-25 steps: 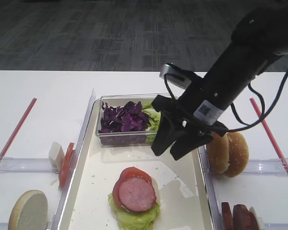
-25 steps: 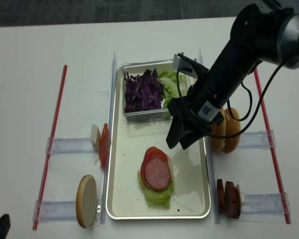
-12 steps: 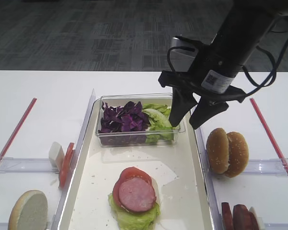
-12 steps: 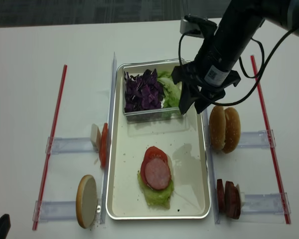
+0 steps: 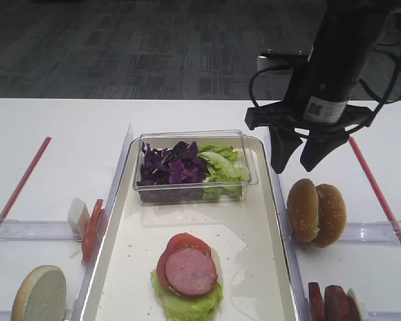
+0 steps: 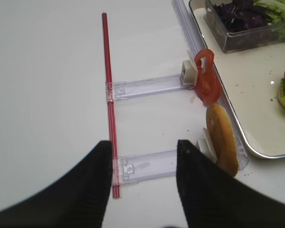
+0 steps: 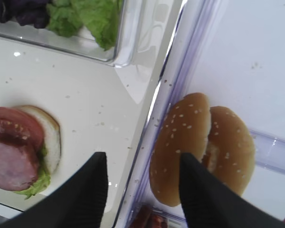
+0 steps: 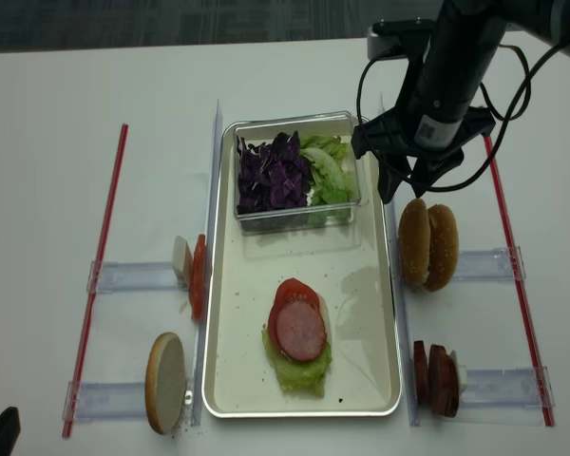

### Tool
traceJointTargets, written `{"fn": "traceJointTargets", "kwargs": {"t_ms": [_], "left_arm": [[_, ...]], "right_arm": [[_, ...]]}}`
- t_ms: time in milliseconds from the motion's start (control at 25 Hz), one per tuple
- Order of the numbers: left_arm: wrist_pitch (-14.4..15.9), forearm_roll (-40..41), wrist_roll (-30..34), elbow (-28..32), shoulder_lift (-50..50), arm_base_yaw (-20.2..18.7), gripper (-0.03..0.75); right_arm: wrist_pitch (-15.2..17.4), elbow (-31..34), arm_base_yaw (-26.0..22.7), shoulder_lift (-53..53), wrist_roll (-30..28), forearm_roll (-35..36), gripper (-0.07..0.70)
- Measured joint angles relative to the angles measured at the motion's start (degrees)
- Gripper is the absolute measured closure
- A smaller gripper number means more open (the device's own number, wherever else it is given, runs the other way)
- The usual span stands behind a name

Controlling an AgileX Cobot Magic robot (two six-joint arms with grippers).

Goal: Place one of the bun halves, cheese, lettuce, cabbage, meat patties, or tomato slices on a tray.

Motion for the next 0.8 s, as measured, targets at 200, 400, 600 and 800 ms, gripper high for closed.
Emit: {"fn": "traceJointTargets", "kwargs": {"t_ms": [200, 400, 600, 800], "left_arm": [[0.0, 0.0, 0.0, 0.0, 0.0, 0.0, 0.422], [0.0, 0.0, 0.0, 0.0, 0.0, 0.0, 0.422], [0.0, 0.0, 0.0, 0.0, 0.0, 0.0, 0.422], [0.0, 0.0, 0.0, 0.0, 0.0, 0.0, 0.422]], "right_arm": [[0.12, 0.0, 0.0, 0.0, 0.0, -3.37, 0.248], [0.12, 0.0, 0.0, 0.0, 0.53, -6.41, 0.248], [0.12, 0.0, -0.58, 0.0, 1.75, -10.41, 0.248], [0.12, 0.0, -4.27, 0.0, 2.08, -10.39, 0.248]]}}
